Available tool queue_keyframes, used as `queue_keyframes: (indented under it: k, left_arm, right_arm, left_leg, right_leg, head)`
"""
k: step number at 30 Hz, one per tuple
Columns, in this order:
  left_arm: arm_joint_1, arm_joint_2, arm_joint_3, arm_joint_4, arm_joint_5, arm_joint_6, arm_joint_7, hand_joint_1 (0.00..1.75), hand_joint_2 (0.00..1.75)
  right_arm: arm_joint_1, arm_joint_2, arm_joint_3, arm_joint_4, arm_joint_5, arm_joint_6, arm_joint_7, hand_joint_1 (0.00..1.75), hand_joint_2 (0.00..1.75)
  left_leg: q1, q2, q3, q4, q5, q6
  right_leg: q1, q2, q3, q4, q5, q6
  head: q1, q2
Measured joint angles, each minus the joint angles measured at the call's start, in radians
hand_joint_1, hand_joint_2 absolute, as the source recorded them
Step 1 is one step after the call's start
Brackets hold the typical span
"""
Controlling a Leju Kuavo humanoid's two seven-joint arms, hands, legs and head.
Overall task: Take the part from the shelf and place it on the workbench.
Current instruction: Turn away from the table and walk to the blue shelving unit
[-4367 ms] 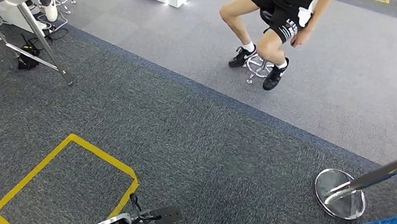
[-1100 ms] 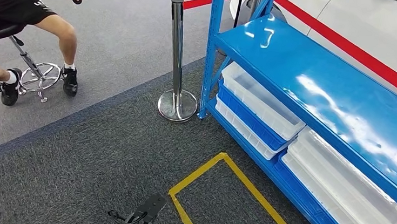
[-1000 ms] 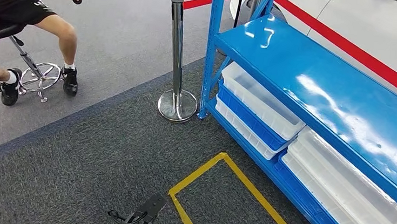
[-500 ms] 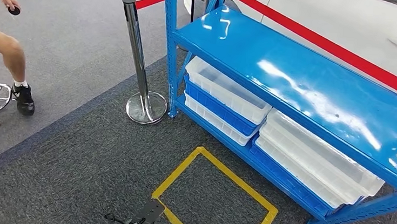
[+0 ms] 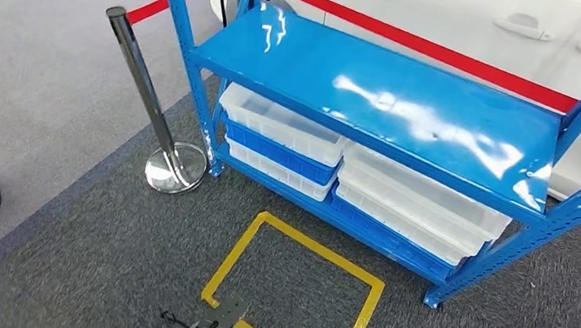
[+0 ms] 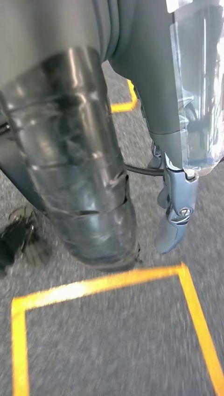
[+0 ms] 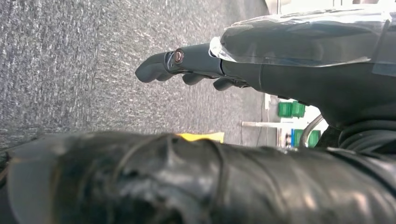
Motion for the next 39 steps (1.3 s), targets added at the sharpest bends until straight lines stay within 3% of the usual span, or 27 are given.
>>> queue_keyframes:
  k: [2,3,4,5,6,8,9,11,12,13,15,17,18,19,20,21,23,25,30,39]
  left_arm:
    - [-0.003,0.002,-0.003,-0.001,0.001,-0.004,0.0,0.0,0.87]
    - [-0.002,0.004,-0.004,-0.001,0.002,-0.005,0.0,0.0,1.31]
    - [-0.001,0.005,-0.006,-0.001,0.003,-0.004,0.0,0.0,1.75]
    - [-0.001,0.007,-0.008,-0.001,0.006,-0.002,0.0,0.0,1.75]
    - [-0.001,0.009,-0.011,-0.001,0.011,0.001,0.0,0.0,1.75]
    - [0.0,0.015,-0.016,0.0,0.026,0.008,0.0,0.0,1.75]
    - [-0.001,0.017,-0.02,0.001,0.033,0.011,0.0,0.0,1.75]
    - [-0.002,0.02,-0.027,0.002,0.044,0.01,0.0,0.0,1.75]
    - [-0.004,0.02,-0.03,0.003,0.049,0.009,0.0,0.0,1.75]
    - [-0.007,0.02,-0.033,0.003,0.054,0.009,0.0,0.0,1.75]
    - [-0.016,0.019,-0.035,0.004,0.065,0.009,0.0,0.0,1.75]
    - [-0.019,0.016,-0.033,0.005,0.115,-0.015,-0.002,0.0,1.75]
    - [-0.02,0.016,-0.027,0.006,0.153,-0.044,-0.004,0.0,1.75]
    - [-0.021,0.015,-0.018,0.008,0.187,-0.081,-0.006,0.0,1.75]
    - [-0.023,0.013,-0.005,0.011,0.21,-0.114,-0.009,0.0,1.75]
    - [-0.027,0.011,0.009,0.013,0.221,-0.138,-0.012,0.0,1.75]
    - [-0.038,0.007,0.038,0.017,0.227,-0.16,-0.018,0.0,1.75]
    - [-0.045,0.006,0.066,0.023,0.229,-0.173,-0.026,0.0,1.75]
    - [-0.046,0.007,0.135,0.062,0.231,-0.204,-0.066,0.0,1.75]
    - [-0.031,0.002,0.26,0.163,0.23,-0.256,-0.154,0.0,1.75]
  right_arm:
    - [-0.008,0.0,0.0,0.0,0.0,0.003,0.004,0.0,0.0]
    - [-0.01,0.0,0.0,0.0,0.0,0.002,0.005,0.0,0.0]
    - [-0.01,0.0,0.001,0.0,0.0,0.002,0.004,0.0,0.0]
    - [-0.008,0.0,0.001,0.0,0.0,0.0,0.002,0.0,0.0]
    - [-0.006,0.0,0.001,0.0,0.0,0.0,-0.001,0.0,0.0]
    - [-0.003,0.001,0.003,0.0,0.001,0.004,-0.007,0.0,0.0]
    - [-0.002,0.001,0.006,0.0,0.001,0.009,-0.008,0.0,0.0]
    - [-0.001,0.001,0.013,0.0,0.005,0.021,-0.014,0.0,0.0]
    - [0.001,0.001,0.018,0.0,0.01,0.027,-0.019,0.0,0.44]
    - [0.001,0.001,0.024,0.0,0.014,0.029,-0.021,0.0,0.87]
    - [-0.004,0.002,0.033,0.001,0.014,0.036,-0.01,0.0,1.75]
    - [-0.014,0.004,0.04,0.002,0.002,0.088,0.034,0.0,1.75]
    - [-0.015,0.003,0.045,0.003,-0.005,0.134,0.061,0.0,1.75]
    - [-0.013,0.001,0.055,0.003,-0.015,0.177,0.083,0.0,1.75]
    - [-0.007,-0.003,0.07,0.004,-0.029,0.211,0.096,0.0,1.75]
    - [0.002,-0.008,0.089,0.004,-0.047,0.23,0.1,0.0,1.75]
    - [0.019,-0.018,0.129,0.005,-0.087,0.242,0.096,0.0,1.75]
    - [0.035,-0.028,0.169,0.005,-0.129,0.248,0.087,0.0,1.75]
    - [0.064,-0.055,0.272,0.002,-0.24,0.255,0.055,0.0,1.75]
    - [0.103,-0.111,0.462,-0.031,-0.432,0.266,-0.002,0.0,1.75]
  left_leg:
    - [0.002,-0.05,-0.056,0.123,-0.065,-0.004]
    - [0.002,-0.06,-0.087,0.184,-0.087,-0.005]
    - [0.002,-0.064,-0.107,0.219,-0.089,-0.005]
    - [0.002,-0.066,-0.11,0.217,-0.072,-0.003]
    - [0.002,-0.07,-0.095,0.175,-0.036,0.0]
    - [0.002,-0.106,-0.04,0.04,0.034,0.011]
    - [0.001,-0.124,-0.02,-0.01,0.052,0.016]
    - [-0.002,-0.142,-0.006,-0.045,0.056,0.021]
    - [-0.002,-0.132,-0.005,-0.049,0.059,0.023]
    - [-0.001,-0.121,-0.003,-0.054,0.063,0.028]
    - [0.004,-0.099,0.001,-0.067,0.071,0.04]
    - [0.004,-0.076,0.003,-0.071,0.073,0.047]
    - [0.004,-0.065,0.002,-0.071,0.072,0.047]
    - [0.005,-0.055,0.002,-0.071,0.071,0.046]
    - [0.005,-0.048,0.002,-0.07,0.07,0.045]
    - [0.006,-0.044,0.003,-0.069,0.069,0.043]
    - [0.006,-0.04,0.006,-0.066,0.064,0.035]
    - [0.003,-0.038,0.008,-0.061,0.057,0.023]
    - [0.002,-0.036,0.011,-0.064,0.053,0.034]
    - [0.008,-0.037,0.017,-0.072,0.055,0.005]
  right_leg:
    - [-0.001,0.023,0.0,-0.002,0.003,-0.007]
    - [0.0,0.037,0.0,0.0,0.003,-0.008]
    - [0.002,0.051,0.0,0.002,0.003,-0.008]
    - [0.003,0.066,0.0,0.005,0.001,-0.009]
    - [0.004,0.08,0.0,0.008,0.0,-0.009]
    - [0.007,0.107,-0.001,0.016,-0.004,-0.005]
    - [0.006,0.12,-0.004,0.019,-0.004,-0.001]
    - [0.003,0.139,-0.013,0.022,-0.003,0.01]
    - [0.001,0.148,-0.016,0.021,0.0,0.017]
    - [0.0,0.142,-0.019,0.023,-0.001,0.023]
    - [0.004,0.09,-0.039,0.064,-0.028,0.031]
    - [0.001,0.035,-0.093,0.175,-0.09,0.04]
    - [-0.002,0.027,-0.124,0.237,-0.116,0.045]
    - [-0.007,0.024,-0.144,0.278,-0.127,0.049]
    - [-0.011,0.021,-0.144,0.283,-0.117,0.053]
    - [-0.014,0.018,-0.125,0.248,-0.091,0.056]
    - [-0.017,0.008,-0.05,0.112,-0.031,0.055]
    - [-0.013,0.003,-0.007,0.026,-0.009,0.047]
    - [-0.008,0.009,0.0,0.014,-0.014,0.038]
    - [-0.002,0.01,0.001,0.015,-0.018,0.027]
  head:
    - [-0.004,0.0]
    - [-0.005,0.0]
    - [-0.005,0.0]
    - [-0.005,0.0]
    - [-0.005,0.0]
    - [-0.004,0.0]
    - [-0.004,0.0]
    - [-0.004,0.0]
    - [-0.004,0.0]
    - [-0.004,0.0]
    - [-0.002,0.0]
    - [0.001,0.0]
    - [0.001,0.0]
    - [0.001,0.0]
    - [0.001,0.0]
    - [0.001,0.0]
    - [0.002,0.0]
    - [0.0,0.0]
    - [-0.001,0.0]
    - [-0.001,0.0]
